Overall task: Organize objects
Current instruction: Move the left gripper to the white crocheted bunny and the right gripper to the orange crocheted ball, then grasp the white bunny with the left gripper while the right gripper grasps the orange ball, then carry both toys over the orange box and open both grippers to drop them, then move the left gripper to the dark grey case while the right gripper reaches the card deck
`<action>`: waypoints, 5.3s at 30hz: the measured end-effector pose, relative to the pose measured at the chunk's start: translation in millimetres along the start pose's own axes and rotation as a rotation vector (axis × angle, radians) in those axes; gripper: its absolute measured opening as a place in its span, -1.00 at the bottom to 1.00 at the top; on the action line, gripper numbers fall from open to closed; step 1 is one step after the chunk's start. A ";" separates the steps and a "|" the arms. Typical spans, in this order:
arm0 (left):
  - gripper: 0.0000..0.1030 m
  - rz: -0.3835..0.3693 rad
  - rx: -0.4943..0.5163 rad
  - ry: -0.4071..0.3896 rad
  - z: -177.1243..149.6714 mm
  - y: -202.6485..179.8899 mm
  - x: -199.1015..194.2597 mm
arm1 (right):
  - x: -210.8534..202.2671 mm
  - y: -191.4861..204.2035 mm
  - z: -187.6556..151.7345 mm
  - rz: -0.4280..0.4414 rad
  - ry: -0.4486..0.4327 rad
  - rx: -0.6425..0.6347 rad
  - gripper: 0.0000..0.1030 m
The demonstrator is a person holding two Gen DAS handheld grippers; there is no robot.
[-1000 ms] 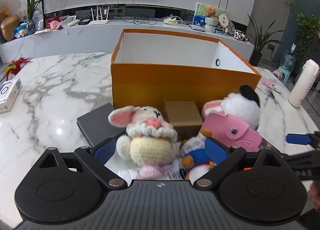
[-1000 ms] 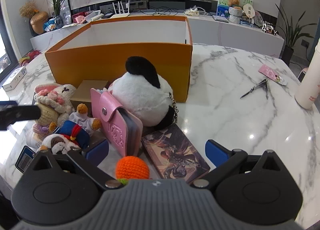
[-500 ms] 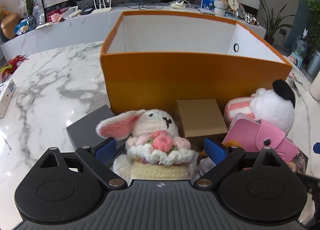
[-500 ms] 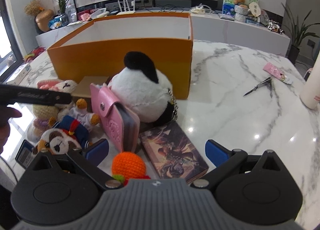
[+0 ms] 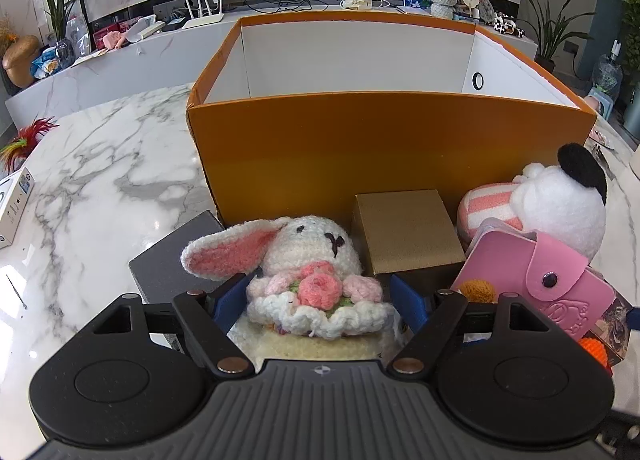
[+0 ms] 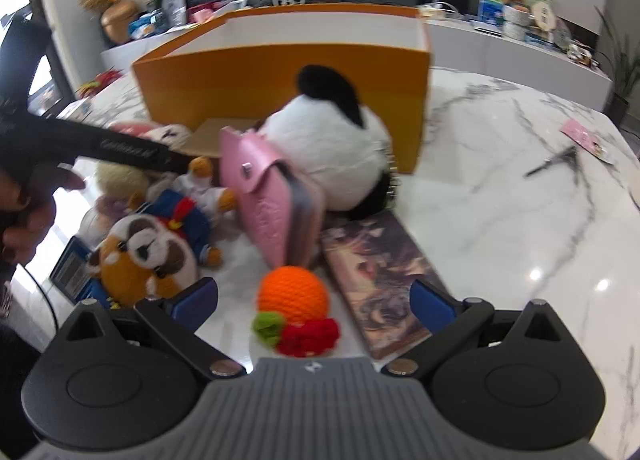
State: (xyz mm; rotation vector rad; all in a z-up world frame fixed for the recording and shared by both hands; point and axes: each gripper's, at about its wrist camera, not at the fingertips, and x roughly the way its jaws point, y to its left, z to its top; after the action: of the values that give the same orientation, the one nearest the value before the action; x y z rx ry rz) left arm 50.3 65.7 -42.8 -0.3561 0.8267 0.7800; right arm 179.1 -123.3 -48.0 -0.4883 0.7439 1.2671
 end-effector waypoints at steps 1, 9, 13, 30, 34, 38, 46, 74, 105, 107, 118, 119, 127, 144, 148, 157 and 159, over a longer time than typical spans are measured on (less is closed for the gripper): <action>0.77 0.002 0.000 0.000 -0.3 -0.2 -0.2 | 0.1 1.4 -0.1 0.016 0.004 -0.005 0.82; 0.58 0.007 -0.003 -0.002 -1.0 0.1 -0.7 | 6.9 13.6 -1.2 0.004 -0.009 -0.068 0.55; 0.56 -0.008 -0.028 -0.004 -1.0 4.3 -1.6 | 8.3 19.6 0.3 -0.032 -0.016 -0.123 -0.12; 0.59 -0.049 -0.125 0.031 -5.8 14.5 7.5 | 26.5 17.8 -5.8 0.023 0.067 -0.088 -0.01; 0.58 -0.045 -0.136 0.028 -5.9 14.2 8.7 | 25.0 16.6 -7.7 0.037 0.060 -0.083 0.06; 0.58 -0.027 -0.115 0.019 -7.3 9.7 8.1 | 25.8 16.8 -8.6 0.019 0.052 -0.082 0.11; 0.55 -0.020 -0.120 0.002 -10.2 7.8 6.2 | 27.4 18.1 -9.6 -0.013 0.035 -0.081 0.13; 0.37 0.030 -0.122 -0.045 -11.4 6.1 -24.7 | 9.2 25.9 -5.2 0.005 0.004 -0.099 -0.16; 0.37 -0.049 -0.159 -0.089 149.9 12.9 44.9 | 107.0 -15.5 195.2 -0.050 -0.082 0.013 -0.16; 0.37 -0.033 -0.140 -0.071 148.9 9.2 51.0 | 119.8 -15.2 194.2 -0.046 -0.041 0.011 -0.16; 0.38 -0.012 -0.147 0.073 148.1 5.1 78.9 | 148.8 -23.4 192.6 -0.086 0.110 0.098 -0.15; 0.38 -0.011 -0.146 0.094 148.8 5.0 80.8 | 150.1 -22.5 193.3 -0.093 0.115 0.099 -0.15; 0.44 -0.004 -0.133 0.156 149.4 4.0 82.5 | 159.0 -19.9 195.2 -0.160 0.143 0.086 -0.14; 0.49 -0.030 -0.202 0.044 158.8 14.3 57.4 | 142.9 -12.6 196.9 -0.164 0.069 0.045 0.41; 0.49 -0.027 -0.202 0.039 158.0 13.5 54.4 | 137.0 -12.1 197.1 -0.162 0.049 0.047 0.47; 0.49 -0.026 -0.153 0.014 154.9 6.7 30.7 | 104.4 -1.8 198.8 -0.169 -0.030 0.033 0.62; 0.49 -0.025 -0.140 0.004 152.5 6.9 22.1 | 94.8 0.6 196.8 -0.173 -0.043 0.021 0.65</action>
State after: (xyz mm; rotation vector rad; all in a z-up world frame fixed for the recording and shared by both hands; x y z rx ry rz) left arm 134.1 166.8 37.9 -0.4921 0.7724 0.8161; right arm 234.7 78.1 15.8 -0.4963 0.6640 1.1037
